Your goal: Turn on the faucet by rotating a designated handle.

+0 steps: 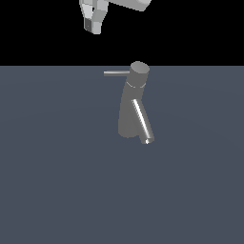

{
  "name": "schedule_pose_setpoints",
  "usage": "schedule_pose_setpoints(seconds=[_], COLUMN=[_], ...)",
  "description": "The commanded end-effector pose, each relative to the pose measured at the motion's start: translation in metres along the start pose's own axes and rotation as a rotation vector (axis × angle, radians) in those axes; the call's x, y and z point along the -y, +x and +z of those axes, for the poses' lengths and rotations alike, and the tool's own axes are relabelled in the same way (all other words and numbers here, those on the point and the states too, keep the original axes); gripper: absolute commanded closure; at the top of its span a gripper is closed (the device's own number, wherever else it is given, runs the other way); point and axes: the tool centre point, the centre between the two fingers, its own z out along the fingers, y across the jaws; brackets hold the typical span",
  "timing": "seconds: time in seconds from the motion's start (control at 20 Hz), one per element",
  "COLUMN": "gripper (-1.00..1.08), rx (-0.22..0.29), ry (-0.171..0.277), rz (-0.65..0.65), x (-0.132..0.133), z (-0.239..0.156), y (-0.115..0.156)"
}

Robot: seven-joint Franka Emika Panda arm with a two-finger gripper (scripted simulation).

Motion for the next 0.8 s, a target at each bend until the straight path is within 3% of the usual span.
schedule_pose_setpoints(seconds=[0.0, 0.75], gripper=[1.08, 1.08], rx=[-0.019, -0.132], ry=[0.02, 0.143], rz=[0.053, 0.37], x=[0.006, 0.04], z=[0.011, 0.072], y=[0.007, 0.064])
